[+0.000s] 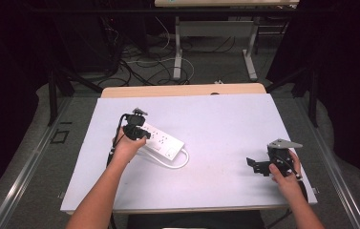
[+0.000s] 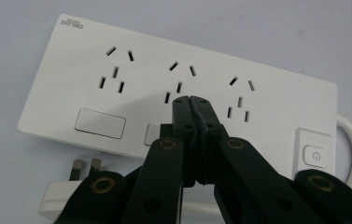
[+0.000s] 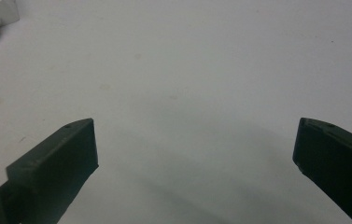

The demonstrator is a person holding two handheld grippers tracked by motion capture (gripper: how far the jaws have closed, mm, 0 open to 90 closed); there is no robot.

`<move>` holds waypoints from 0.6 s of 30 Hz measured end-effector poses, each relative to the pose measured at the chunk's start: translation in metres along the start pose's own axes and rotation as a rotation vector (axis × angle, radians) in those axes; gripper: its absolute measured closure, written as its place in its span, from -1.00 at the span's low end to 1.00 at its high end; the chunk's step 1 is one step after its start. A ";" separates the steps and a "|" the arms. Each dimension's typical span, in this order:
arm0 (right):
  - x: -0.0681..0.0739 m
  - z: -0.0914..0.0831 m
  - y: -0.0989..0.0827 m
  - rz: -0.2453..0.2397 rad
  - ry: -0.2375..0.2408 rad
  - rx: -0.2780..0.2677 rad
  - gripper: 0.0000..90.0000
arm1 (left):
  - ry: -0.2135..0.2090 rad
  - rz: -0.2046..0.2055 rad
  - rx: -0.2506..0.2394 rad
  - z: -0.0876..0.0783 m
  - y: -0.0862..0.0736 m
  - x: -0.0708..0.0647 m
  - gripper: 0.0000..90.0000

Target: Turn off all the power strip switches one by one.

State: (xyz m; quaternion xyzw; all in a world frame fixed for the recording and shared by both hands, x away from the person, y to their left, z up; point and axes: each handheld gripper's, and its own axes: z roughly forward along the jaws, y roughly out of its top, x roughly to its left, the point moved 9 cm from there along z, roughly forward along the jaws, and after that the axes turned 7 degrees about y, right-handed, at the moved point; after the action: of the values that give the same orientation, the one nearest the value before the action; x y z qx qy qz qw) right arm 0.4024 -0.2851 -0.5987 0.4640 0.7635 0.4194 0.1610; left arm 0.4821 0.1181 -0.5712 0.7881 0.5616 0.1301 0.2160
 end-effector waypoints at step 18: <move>0.000 0.001 0.000 0.000 0.001 0.000 -1.00 | 0.021 -0.022 0.023 0.008 -0.003 0.013 1.00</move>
State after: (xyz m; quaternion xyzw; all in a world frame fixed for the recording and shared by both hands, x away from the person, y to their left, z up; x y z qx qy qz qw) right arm 0.4028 -0.2847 -0.5994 0.4638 0.7635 0.4197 0.1607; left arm 0.4876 0.1297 -0.5801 0.7828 0.5740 0.1296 0.2022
